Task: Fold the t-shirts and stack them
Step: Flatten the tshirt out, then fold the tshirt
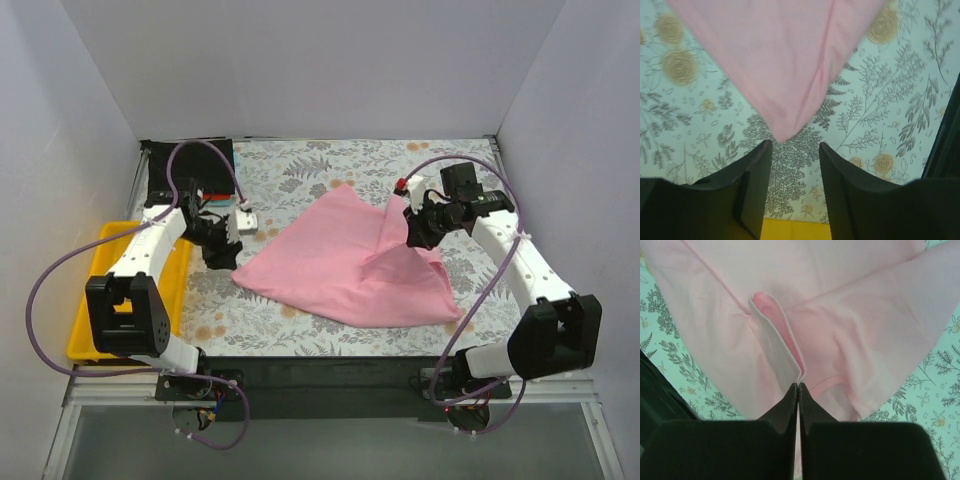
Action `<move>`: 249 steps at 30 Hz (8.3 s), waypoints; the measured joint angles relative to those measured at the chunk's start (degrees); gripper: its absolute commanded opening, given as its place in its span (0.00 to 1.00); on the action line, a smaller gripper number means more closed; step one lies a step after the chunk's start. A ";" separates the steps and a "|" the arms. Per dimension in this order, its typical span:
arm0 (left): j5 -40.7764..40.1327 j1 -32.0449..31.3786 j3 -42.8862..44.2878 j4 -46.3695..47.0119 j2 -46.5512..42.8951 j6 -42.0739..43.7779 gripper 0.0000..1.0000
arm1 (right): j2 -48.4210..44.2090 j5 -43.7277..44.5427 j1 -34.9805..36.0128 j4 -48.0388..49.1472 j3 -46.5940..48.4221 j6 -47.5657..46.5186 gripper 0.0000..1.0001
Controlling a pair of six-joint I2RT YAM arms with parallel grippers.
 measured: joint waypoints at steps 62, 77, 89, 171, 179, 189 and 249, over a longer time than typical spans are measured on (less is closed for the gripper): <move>4.11 0.02 7.76 28.59 -5.57 -14.27 0.00 | -5.18 9.94 -9.44 -5.18 35.01 -1.51 0.01; -0.63 0.02 18.67 36.52 -35.69 -44.98 0.00 | -26.77 21.29 -9.60 6.73 44.70 0.76 0.01; -4.35 0.00 29.38 39.67 -37.77 -46.66 0.00 | -30.32 20.09 -9.60 17.70 50.42 -2.71 0.01; -5.97 -1.18 -10.75 54.40 12.28 -7.56 0.00 | 1.95 10.47 -7.87 35.58 -8.94 -19.26 0.01; -6.10 -1.20 -13.29 54.42 8.39 -5.27 0.00 | -0.17 10.23 -7.85 33.77 -14.82 -20.44 0.01; -8.68 -3.13 -16.57 53.75 8.15 -3.72 0.00 | -0.07 10.34 -7.69 32.50 -17.86 -20.98 0.01; -4.85 -1.53 4.85 31.43 10.10 -11.72 0.45 | 11.74 7.30 -10.03 11.76 8.52 -19.96 0.42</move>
